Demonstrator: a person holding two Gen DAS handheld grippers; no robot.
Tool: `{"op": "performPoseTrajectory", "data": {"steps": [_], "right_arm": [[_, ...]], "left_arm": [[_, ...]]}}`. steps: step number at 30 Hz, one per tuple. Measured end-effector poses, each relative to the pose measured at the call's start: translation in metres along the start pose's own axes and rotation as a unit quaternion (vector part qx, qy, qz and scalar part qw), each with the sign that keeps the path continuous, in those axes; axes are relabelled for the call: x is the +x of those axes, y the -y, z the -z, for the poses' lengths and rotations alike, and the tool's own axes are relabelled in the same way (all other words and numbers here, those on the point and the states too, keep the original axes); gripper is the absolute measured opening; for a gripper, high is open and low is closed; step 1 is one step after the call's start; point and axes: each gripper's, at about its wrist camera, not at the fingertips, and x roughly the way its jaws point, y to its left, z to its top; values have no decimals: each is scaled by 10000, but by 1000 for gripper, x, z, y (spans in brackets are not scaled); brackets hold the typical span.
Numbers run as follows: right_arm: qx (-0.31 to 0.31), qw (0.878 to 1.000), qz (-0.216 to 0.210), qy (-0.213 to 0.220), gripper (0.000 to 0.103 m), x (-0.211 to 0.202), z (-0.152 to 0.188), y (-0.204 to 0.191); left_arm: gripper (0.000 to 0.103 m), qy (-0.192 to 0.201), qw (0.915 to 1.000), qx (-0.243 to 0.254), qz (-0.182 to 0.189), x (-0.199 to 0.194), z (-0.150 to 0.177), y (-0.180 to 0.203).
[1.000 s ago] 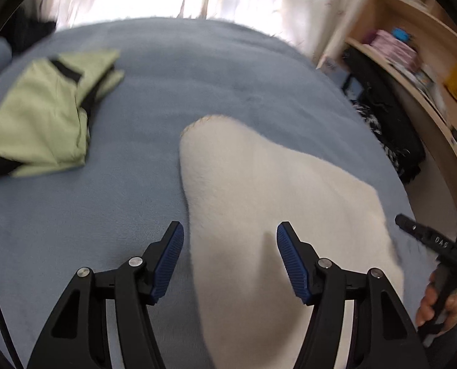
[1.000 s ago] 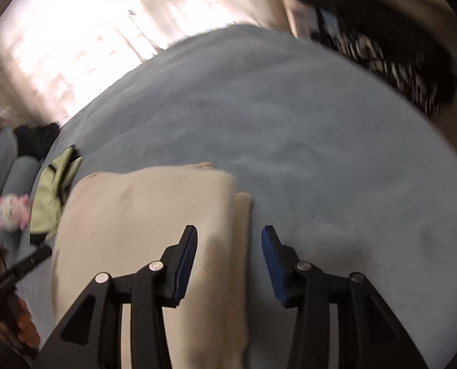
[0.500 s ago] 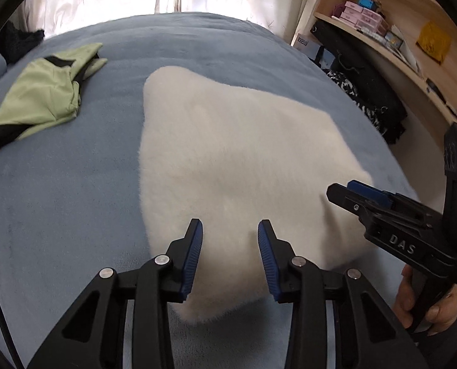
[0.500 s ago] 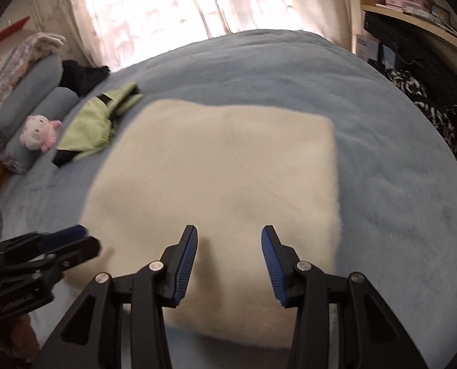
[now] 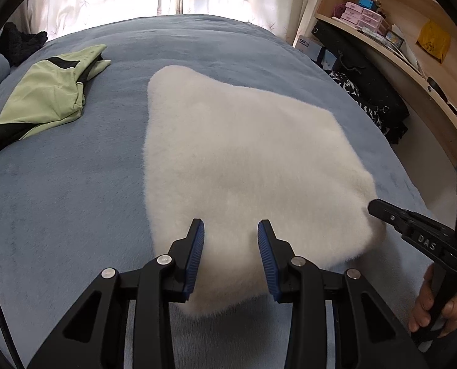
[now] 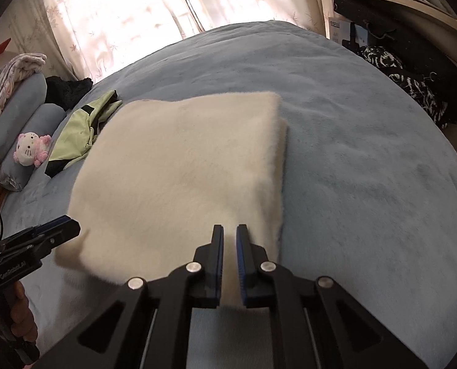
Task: Fold large clothes
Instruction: 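Open the right tool and withdraw both tools from the folded cardigan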
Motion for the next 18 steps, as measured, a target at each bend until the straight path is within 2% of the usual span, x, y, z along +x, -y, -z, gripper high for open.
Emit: {"op": "performPoseTrajectory", "data": {"steps": [6,9,11,13,18], "right_arm": [[94,9999,31,-87,10,-18,11,-6],[69,9999,40,-128,22,-26,21,-12],[35,9998,72,-157,35,-31,27,-17],[8,9998,67,-180,38,-37,33,-22],[-90,9994,16,-336,43,-48,45,-31]], "left_arm": [[36,-127,9999,-88,-6,-16,8,-1],[38,-194,9996,-189,-16,-25,15,-3],[48,-206,9996,-206,-46,-34,21,-4],[54,-165,9996,-198,-139,-45,27,-5],[59,-175,9992,-250,-245,-65,36,-11]]}}
